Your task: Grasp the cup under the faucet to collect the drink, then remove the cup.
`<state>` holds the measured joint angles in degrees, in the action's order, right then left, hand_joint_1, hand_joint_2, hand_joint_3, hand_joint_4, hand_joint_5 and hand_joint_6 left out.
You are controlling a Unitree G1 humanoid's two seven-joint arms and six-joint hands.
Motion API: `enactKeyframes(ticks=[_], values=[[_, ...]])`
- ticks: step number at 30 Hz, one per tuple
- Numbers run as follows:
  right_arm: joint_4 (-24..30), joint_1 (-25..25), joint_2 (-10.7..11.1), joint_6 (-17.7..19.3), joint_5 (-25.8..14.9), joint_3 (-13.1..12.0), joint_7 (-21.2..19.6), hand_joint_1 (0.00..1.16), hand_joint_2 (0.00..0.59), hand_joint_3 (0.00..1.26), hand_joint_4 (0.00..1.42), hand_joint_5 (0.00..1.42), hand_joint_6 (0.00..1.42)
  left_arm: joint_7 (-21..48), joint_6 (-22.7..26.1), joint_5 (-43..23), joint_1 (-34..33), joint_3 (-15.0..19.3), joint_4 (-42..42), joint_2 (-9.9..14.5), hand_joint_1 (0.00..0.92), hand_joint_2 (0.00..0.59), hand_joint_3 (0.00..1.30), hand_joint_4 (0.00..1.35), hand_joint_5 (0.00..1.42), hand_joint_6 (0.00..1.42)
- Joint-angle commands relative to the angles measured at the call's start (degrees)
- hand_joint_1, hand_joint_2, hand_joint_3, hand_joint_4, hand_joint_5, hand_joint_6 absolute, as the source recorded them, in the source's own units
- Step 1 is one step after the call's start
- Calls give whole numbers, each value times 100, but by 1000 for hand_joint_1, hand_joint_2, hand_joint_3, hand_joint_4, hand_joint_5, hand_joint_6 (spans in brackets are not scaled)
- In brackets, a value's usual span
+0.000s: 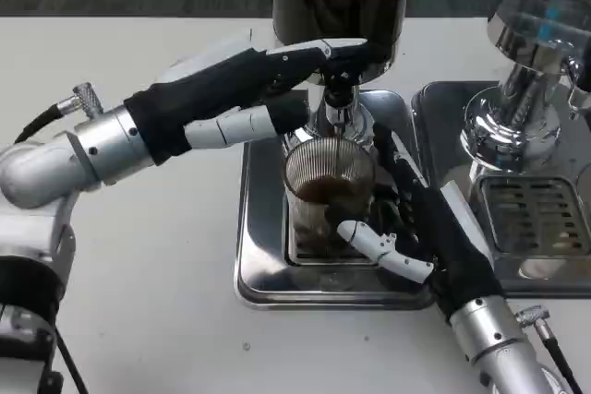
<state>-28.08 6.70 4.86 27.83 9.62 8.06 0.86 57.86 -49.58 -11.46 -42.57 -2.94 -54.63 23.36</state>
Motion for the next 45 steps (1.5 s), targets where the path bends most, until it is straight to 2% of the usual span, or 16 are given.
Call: enactKeyframes(ticks=[1, 17, 32, 45], values=[[-106, 80, -52, 141, -45, -39, -13, 629, 221, 14, 2, 3, 128, 189, 81, -137, 67, 117, 154, -33, 0, 68, 169, 70, 90, 49], [-122, 33, -51, 154, -32, -68, -29, 628, 221, 23, 2, 3, 128, 463, 431, -524, 61, 437, 805, -107, 0, 67, 178, 69, 87, 54], [-125, 46, -73, 171, -58, -83, -8, 628, 221, 34, 5, 3, 128, 483, 688, -767, 99, 738, 1240, -47, 0, 67, 185, 80, 90, 68], [-84, 5, -51, 214, -30, -101, -18, 625, 223, 35, 12, 3, 128, 302, 627, -742, 744, 886, 1404, 14, 0, 85, 211, 134, 149, 111]])
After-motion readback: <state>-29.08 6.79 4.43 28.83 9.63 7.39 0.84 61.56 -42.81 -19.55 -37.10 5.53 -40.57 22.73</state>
